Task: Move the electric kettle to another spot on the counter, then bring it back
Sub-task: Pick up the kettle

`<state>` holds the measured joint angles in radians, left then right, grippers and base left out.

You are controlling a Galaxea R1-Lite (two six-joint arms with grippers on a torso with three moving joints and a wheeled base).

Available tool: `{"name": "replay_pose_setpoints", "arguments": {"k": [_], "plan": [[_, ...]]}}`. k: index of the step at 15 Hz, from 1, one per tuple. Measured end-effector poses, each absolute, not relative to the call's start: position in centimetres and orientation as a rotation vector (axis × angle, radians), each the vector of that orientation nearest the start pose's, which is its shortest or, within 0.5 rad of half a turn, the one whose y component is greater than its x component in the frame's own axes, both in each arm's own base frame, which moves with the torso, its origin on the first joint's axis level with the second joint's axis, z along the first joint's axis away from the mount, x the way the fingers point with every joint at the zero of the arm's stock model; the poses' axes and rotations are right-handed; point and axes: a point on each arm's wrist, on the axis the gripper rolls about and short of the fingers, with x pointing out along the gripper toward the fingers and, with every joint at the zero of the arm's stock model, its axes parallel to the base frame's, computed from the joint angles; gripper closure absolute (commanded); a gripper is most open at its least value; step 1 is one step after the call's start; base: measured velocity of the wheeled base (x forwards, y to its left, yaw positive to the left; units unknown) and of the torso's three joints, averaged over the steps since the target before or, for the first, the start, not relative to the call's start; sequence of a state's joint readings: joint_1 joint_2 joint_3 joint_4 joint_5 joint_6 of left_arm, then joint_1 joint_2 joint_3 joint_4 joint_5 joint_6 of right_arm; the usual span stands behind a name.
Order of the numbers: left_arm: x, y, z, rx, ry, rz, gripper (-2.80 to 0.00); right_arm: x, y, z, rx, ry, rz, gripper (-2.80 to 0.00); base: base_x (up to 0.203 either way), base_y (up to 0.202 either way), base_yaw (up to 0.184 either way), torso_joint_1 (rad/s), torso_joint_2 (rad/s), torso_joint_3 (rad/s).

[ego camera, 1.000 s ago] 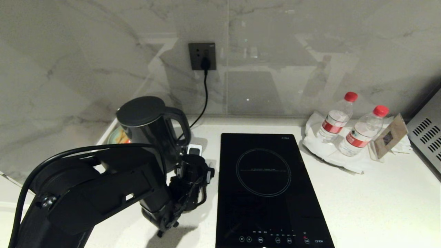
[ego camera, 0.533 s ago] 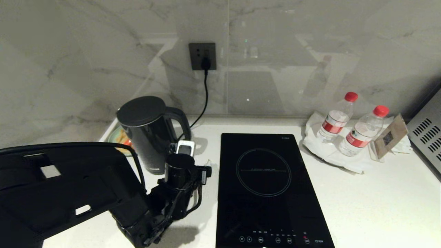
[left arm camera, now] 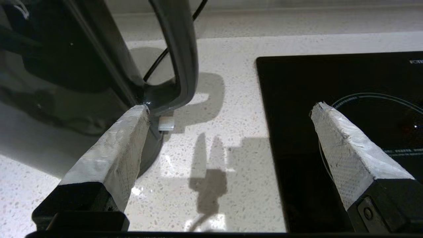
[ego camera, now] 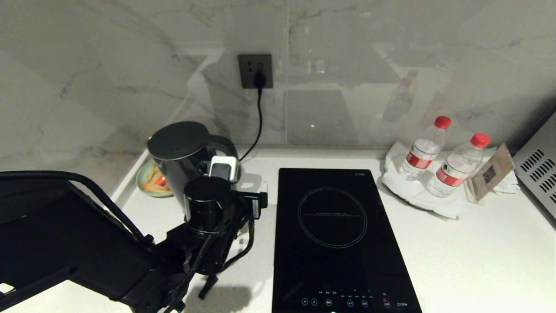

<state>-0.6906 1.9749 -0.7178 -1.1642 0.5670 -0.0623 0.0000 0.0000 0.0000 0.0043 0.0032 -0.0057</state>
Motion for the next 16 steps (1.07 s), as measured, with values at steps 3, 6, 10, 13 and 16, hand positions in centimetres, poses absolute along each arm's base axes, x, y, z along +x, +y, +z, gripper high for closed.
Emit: {"name": "replay_pose_setpoints", "arguments": {"k": [3,6,10,13,16], "plan": [[27.8,-21.4,13.3,-0.026,0.054,-0.121,-2.80,-2.3,0.0,7.5,-0.006,0.005,0.002,0.00,0.000,0.000,0.000,0.000,0.00,0.000],[28.7,-21.9,13.5,-0.033,0.044,-0.116,-2.80,-2.3,0.0,7.5,-0.005,0.004,0.002,0.00,0.000,0.000,0.000,0.000,0.00,0.000],[29.9,-22.7,13.2,-0.033,0.042,-0.113,-2.80,-2.3,0.0,7.5,-0.005,0.004,0.002,0.00,0.000,0.000,0.000,0.000,0.00,0.000],[30.6,-23.1,13.4,-0.030,0.045,-0.111,-2.80,-2.3,0.0,7.5,-0.005,0.004,0.002,0.00,0.000,0.000,0.000,0.000,0.00,0.000],[31.5,-23.5,13.6,-0.036,0.038,-0.104,-2.80,-2.3,0.0,7.5,-0.005,0.004,0.002,0.00,0.000,0.000,0.000,0.000,0.00,0.000]]}}
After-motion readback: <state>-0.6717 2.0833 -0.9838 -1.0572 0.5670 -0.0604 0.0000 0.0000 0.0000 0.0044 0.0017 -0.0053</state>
